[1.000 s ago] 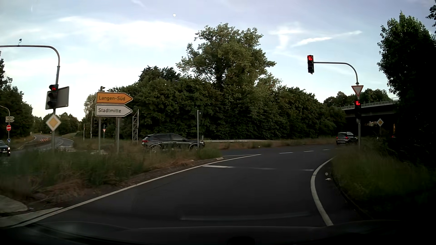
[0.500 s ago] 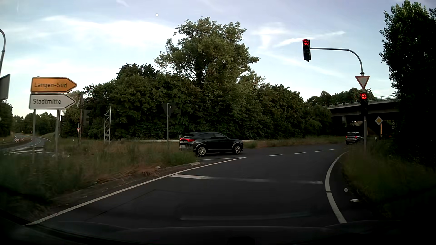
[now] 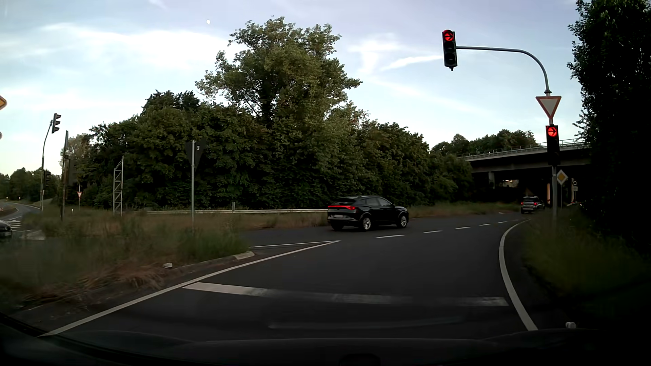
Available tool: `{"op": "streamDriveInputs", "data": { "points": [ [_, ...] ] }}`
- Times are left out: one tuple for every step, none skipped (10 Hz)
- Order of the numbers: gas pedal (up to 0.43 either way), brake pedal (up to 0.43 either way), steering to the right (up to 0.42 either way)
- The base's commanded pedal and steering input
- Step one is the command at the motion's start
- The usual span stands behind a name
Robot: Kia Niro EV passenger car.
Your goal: Follow the waypoints while adhering to traffic rules and regulations
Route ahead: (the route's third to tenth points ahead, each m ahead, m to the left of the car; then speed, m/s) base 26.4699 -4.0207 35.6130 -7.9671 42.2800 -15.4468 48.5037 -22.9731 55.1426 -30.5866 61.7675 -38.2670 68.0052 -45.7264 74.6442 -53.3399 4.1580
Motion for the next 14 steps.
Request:
{"op": "streamDriveInputs", "data": {
  "points": [
    [0.000,0.360,0.102],
    [0.000,0.360,0.102],
    [0.000,0.354,0.102],
    [0.000,0.348,0.102],
    [0.000,0.341,0.102],
    [0.000,0.335,0.101],
    [0.000,0.323,0.101],
    [0.000,0.317,0.101],
    [0.000,0.305,0.101],
    [0.000,0.293,0.101],
    [0.000,0.280,0.100],
    [0.000,0.274,0.100],
    [0.000,0.268,0.097],
    [0.000,0.250,0.093]
  ]
}}
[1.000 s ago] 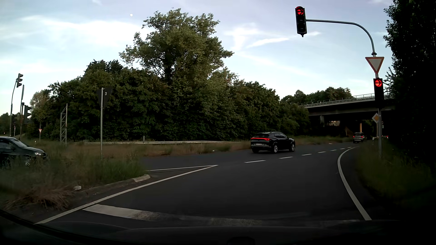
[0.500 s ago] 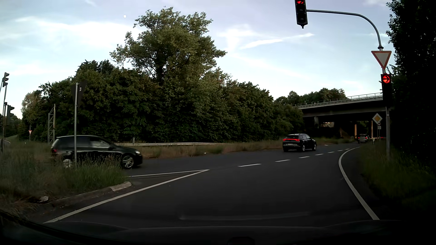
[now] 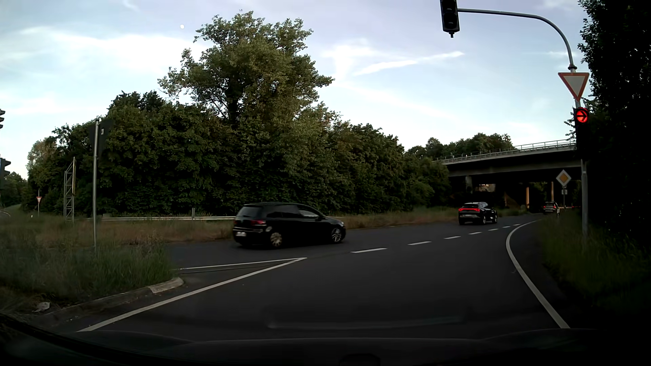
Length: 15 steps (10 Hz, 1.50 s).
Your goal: Follow the waypoints while adhering to traffic rules and regulations
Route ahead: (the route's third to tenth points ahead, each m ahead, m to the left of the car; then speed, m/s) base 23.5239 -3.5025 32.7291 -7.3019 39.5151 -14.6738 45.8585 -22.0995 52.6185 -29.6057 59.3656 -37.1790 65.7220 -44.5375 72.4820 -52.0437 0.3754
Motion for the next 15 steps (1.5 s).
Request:
{"op": "streamDriveInputs", "data": {
  "points": [
    [0.000,0.238,0.086],
    [0.000,0.244,0.086],
    [0.000,0.250,0.086],
    [0.000,0.244,0.086],
    [0.000,0.250,0.086],
    [0.000,0.256,0.086],
    [0.000,0.262,0.086],
    [0.000,0.268,0.086],
    [0.000,0.268,0.087],
    [0.000,0.268,0.087],
    [0.000,0.268,0.087],
    [0.000,0.268,0.087],
    [0.000,0.268,0.087],
    [0.000,0.268,0.087],
    [0.000,0.268,0.087]
  ]
}}
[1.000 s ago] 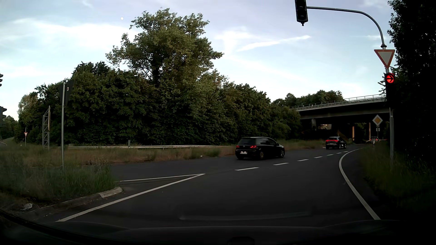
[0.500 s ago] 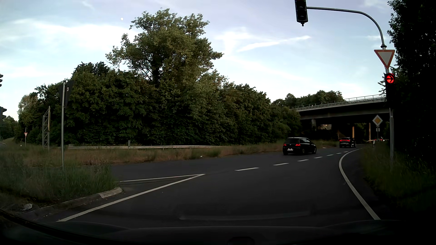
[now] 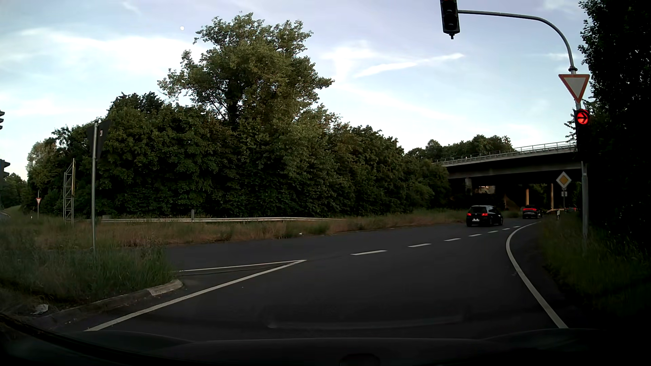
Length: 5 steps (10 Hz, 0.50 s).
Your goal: Follow the waypoints while adhering to traffic rules and regulations
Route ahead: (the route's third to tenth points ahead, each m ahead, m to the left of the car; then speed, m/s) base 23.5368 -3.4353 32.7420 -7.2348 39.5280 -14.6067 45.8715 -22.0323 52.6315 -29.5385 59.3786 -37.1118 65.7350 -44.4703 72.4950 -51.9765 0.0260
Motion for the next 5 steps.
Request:
{"op": "streamDriveInputs", "data": {
  "points": [
    [0.000,0.268,0.087],
    [0.000,0.268,0.087],
    [0.000,0.268,0.087],
    [0.000,0.268,0.087],
    [0.000,0.268,0.087]
  ]
}}
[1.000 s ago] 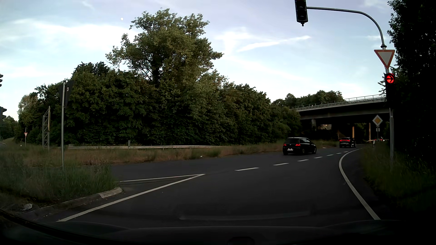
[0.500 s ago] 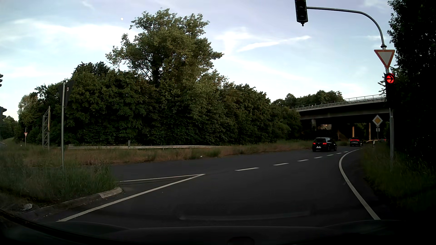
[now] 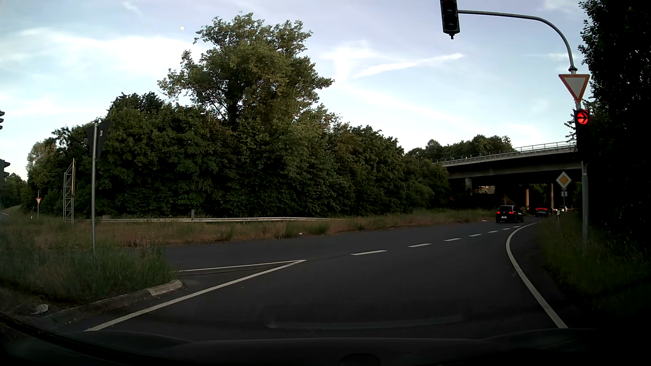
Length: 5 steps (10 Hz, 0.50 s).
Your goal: Follow the waypoints while adhering to traffic rules and regulations
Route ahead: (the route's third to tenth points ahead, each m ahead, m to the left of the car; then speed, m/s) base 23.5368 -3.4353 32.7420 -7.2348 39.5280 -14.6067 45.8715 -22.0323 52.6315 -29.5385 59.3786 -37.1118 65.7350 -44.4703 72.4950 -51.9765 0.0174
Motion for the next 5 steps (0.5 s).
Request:
{"op": "streamDriveInputs", "data": {
  "points": [
    [0.000,0.268,0.087],
    [0.000,0.268,0.087],
    [0.000,0.268,0.087],
    [0.000,0.268,0.087],
    [0.000,0.268,0.087]
  ]
}}
